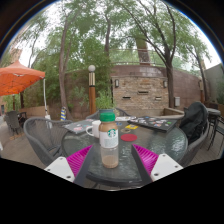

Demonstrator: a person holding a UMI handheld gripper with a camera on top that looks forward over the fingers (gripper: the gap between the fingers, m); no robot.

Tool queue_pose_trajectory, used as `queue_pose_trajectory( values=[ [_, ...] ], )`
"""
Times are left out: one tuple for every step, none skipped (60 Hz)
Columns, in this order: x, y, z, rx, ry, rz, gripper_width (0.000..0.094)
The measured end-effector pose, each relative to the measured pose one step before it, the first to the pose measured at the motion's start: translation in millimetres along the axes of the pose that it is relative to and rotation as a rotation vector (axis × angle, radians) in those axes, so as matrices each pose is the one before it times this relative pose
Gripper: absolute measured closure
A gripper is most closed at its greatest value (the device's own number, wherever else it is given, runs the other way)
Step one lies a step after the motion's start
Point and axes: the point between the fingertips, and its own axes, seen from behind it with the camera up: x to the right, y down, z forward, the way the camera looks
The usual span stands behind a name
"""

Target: Pour water

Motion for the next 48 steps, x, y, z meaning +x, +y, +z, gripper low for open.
queue_pose_trajectory(
  values=[
    [-1.68, -0.33, 6.93, 0.00231, 0.0046, -0.0057, 0.0112],
    [-2.24, -0.38, 6.4, 0.0025, 0.00396, -0.007, 0.0113],
    [-0.96, -1.02, 6.66, 0.00368, 0.00533, -0.007, 0.0111],
    [-0.46, -0.92, 7.19, 0.00543, 0.00839, -0.0067, 0.0109],
    [0.19, -1.1, 7.29, 0.00582, 0.01051, -0.006, 0.011],
    [0.58, -0.53, 7.07, 0.0039, 0.01311, -0.0049, 0.0114],
    [1.34, -0.32, 6.14, 0.00276, 0.0148, -0.0031, 0.0117],
    [0.46, 0.3, 6.07, 0.00289, 0.01409, -0.0011, 0.0117],
    [0.51, -1.01, 5.79, 0.00542, 0.01208, 0.0001, 0.0116],
    [0.38, -0.65, 5.56, 0.00612, 0.0107, 0.0007, 0.0116],
    [0.12, -0.61, 5.25, 0.00576, 0.01103, 0.0018, 0.0116],
    [-0.44, -0.42, 5.06, 0.00501, 0.00958, 0.0027, 0.0121],
    [-1.19, -0.11, 5.38, 0.00415, 0.00552, 0.0025, 0.0131],
    [-2.08, 0.07, 4.43, 0.00468, 0.00241, 0.0031, 0.0147],
    [-2.4, 0.23, 3.89, 0.00382, -0.00008, 0.0033, 0.0183],
    [-5.65, 0.26, -5.36, -0.00047, -0.00024, 0.0043, 0.025],
    [-2.02, 2.68, 3.63, -0.00272, -0.00057, 0.0015, 0.0363],
    [-0.13, 3.49, 2.04, -0.00817, 0.00762, 0.0022, 0.0467],
    [1.03, 3.16, 2.27, -0.0028, 0.00993, -0.0021, 0.0499],
    [0.45, -0.68, 5.24, 0.01235, 0.00143, 0.009, 0.0499],
    [-1.48, -3.56, -4.65, 0.01698, 0.00913, 0.0124, 0.0499],
    [4.17, 0.17, 0.88, 0.00344, 0.0167, 0.0114, 0.0501],
    [1.93, 0.38, 0.79, 0.00026, 0.00805, 0.0127, 0.05],
    [-1.15, 1.61, 1.3, -0.00409, -0.0014, 0.0106, 0.0501],
    [3.08, -3.33, -5.24, -0.00692, 0.00094, 0.0047, 0.0502],
    [-0.12, 0.84, -0.3, -0.00644, -0.00009, -0.0013, 0.0501],
    [0.3, -0.15, 0.14, -0.00321, -0.00072, -0.0023, 0.0501],
    [-0.2, 0.35, 0.33, -0.00478, -0.00099, -0.0008, 0.0501],
    [-0.58, 0.39, 0.61, -0.00346, -0.00149, 0.0016, 0.0501],
    [-1.19, 0.54, 0.51, -0.0028, -0.00226, 0.0022, 0.0501],
    [-1.92, 1.08, 1.25, -0.00416, -0.00253, 0.0016, 0.0502],
    [-1.01, 0.5, 0.55, -0.00401, -0.00154, 0.0001, 0.0501],
    [-0.97, 0.1, 0.38, -0.00211, -0.00154, -0.0015, 0.0538],
    [-0.39, -0.16, 0.09, -0.00179, -0.00161, -0.0048, 0.055],
    [-0.14, 0.12, 0.38, -0.00276, -0.00014, -0.0021, 0.0557],
    [-0.56, -0.89, 0.83, 0.00196, -0.00313, -0.0015, 0.0595],
    [-0.19, -0.21, 0.94, -0.00089, -0.00269, -0.0054, 0.0596],
    [0.06, 0.52, 0.64, -0.00286, -0.00191, -0.006, 0.0609],
    [-0.33, 0.29, 1.4, -0.00287, -0.00501, -0.0116, 0.0642],
    [1.61, 0.98, 1.3, -0.00665, 0.00149, -0.014, 0.0642],
    [2.18, -1.43, 1.99, -0.00167, 0.00482, -0.017, 0.0655],
    [8.16, -5.21, -1.07, -0.0022, -0.00036, -0.0224, 0.0656],
    [2.03, -2.5, 2.68, -0.00042, 0.001, -0.0273, 0.0656],
    [2.18, -1.04, 6.47, 0.00469, 0.00821, -0.0268, 0.0657],
    [4.08, -3.33, 3.94, 0.00086, 0.00727, -0.0296, 0.0657],
    [3.73, -4.51, 4.73, 0.00115, 0.00578, -0.033, 0.0655],
    [4.39, -5.43, 5.4, 0.00313, 0.0058, -0.0346, 0.0655],
    [3.37, -4.95, 2.37, 0.00454, 0.00575, -0.0345, 0.0655]
  ],
)
